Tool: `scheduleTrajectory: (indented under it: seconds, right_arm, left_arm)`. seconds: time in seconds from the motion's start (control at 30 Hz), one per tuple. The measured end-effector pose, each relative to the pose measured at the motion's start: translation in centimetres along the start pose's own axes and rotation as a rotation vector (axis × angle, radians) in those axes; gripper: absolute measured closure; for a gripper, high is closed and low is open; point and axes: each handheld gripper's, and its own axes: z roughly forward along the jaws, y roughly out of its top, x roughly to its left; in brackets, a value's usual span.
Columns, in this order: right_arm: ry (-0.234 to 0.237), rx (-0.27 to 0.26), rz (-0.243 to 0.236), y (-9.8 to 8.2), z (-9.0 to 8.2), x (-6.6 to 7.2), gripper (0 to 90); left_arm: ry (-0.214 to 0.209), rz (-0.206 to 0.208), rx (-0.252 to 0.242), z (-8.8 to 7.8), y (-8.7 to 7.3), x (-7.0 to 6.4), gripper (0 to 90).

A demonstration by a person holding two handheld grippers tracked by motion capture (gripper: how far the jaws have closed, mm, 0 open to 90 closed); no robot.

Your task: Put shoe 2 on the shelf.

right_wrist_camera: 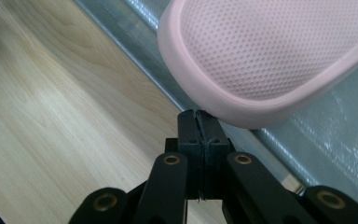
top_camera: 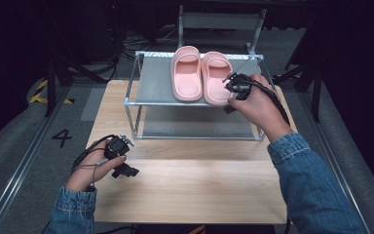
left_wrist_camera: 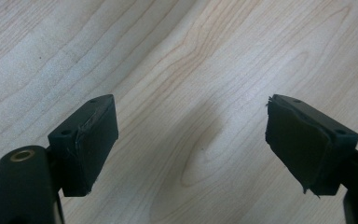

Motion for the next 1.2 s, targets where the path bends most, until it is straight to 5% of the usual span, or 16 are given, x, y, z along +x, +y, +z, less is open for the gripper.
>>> scheduleTrajectory:
  seconds: [0.23,0.7,1.2]
  right_arm:
    - [-0.01,0.032,0.02,1.5,1.2,-0.5,89.7]
    - [0.047,0.019,0.089,2.0,1.2,-1.1,82.9]
    - [0.049,-0.052,0.107,-0.9,-1.8,-0.8,73.9]
  left_arm:
    - [-0.004,-0.002,-0.004,-0.1,-0.1,0.1,17.8]
    - [-0.008,-0.001,-0.007,-0.1,-0.2,0.0,17.8]
    - [-0.006,0.002,-0.003,0.0,-0.1,0.1,17.8]
